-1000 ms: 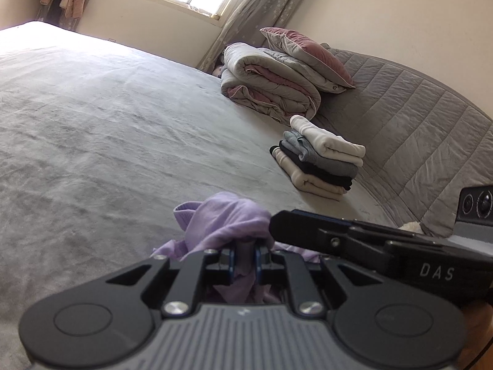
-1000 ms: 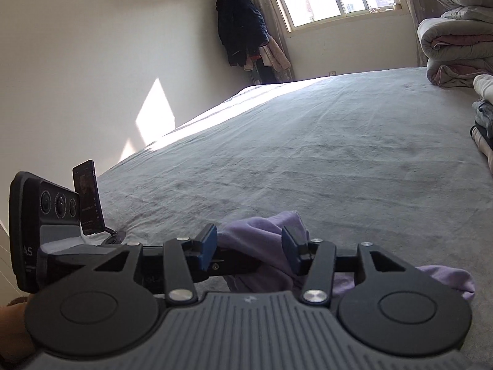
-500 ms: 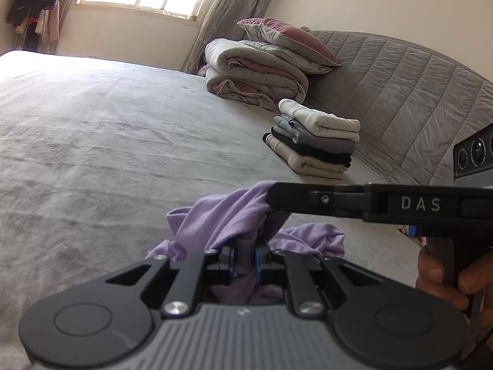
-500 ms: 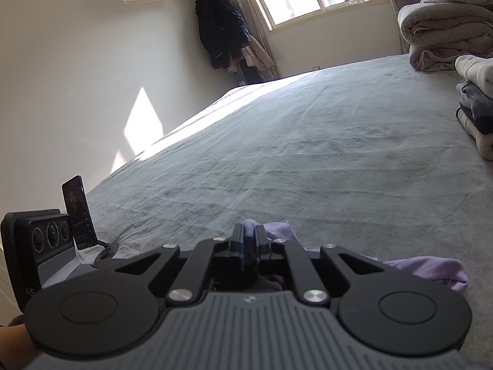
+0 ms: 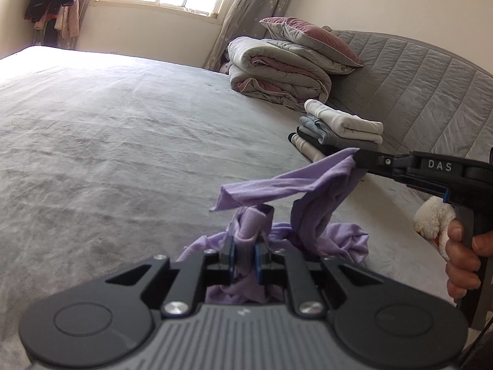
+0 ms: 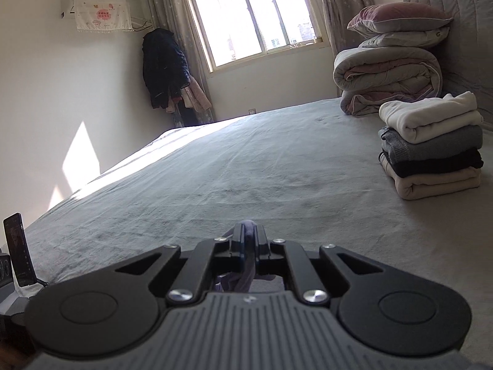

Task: Fold clothes

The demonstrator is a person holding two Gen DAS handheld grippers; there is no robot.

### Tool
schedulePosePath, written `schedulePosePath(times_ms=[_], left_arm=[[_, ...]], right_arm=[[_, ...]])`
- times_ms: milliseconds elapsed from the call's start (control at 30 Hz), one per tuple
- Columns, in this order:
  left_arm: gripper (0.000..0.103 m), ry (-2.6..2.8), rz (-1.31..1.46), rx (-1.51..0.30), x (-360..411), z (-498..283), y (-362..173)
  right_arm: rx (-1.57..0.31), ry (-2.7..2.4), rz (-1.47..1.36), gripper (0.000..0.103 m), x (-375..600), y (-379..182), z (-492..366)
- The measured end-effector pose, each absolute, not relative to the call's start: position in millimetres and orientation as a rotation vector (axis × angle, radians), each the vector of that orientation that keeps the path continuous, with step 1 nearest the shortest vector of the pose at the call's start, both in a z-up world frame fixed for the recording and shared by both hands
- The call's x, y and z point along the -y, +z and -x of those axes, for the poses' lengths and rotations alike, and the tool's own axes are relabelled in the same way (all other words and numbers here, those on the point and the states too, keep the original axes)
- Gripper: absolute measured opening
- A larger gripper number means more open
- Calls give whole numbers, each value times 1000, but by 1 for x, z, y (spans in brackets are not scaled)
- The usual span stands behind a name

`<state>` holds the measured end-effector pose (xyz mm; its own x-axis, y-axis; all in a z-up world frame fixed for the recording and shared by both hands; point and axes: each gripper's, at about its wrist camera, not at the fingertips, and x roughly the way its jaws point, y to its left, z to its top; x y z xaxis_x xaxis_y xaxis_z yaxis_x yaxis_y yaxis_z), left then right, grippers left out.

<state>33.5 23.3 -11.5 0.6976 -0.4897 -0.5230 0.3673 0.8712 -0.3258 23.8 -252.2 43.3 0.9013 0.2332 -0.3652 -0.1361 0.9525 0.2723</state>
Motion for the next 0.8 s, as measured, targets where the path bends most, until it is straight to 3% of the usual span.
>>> schedulePosePath(times_ms=[233,800], left_arm=[[12,-444,239,-663,-49,-32,-15],[12,-487,189,-768,-93,-1,-43]], right_arm=[[-391,-5,-182,8,282,45,-16],[-591,-130,-91,8,325,5,10]])
